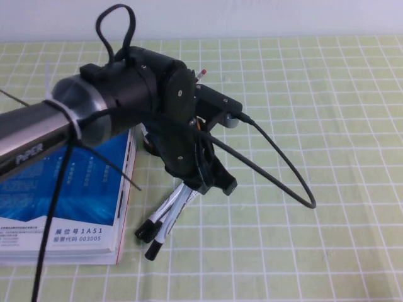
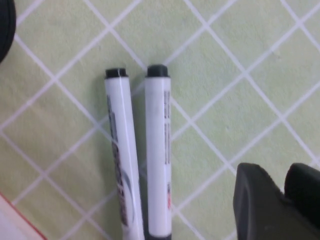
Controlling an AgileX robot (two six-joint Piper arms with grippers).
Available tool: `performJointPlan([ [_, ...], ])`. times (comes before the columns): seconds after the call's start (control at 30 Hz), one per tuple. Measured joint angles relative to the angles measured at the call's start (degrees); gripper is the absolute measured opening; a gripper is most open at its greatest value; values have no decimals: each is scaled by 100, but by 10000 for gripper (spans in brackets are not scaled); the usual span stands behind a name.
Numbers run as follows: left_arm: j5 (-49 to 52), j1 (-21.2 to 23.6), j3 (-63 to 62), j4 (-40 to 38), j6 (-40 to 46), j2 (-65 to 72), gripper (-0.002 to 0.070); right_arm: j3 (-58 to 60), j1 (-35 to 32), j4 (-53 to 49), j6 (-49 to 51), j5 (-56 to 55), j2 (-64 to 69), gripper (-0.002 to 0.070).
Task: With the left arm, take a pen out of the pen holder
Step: Place the pen on the table
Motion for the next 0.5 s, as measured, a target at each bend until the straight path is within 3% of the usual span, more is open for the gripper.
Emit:
performJointPlan([
  [0.5, 427, 0, -1134, 169, 181, 1176, 85, 0, 0, 0, 0, 0, 0, -15],
])
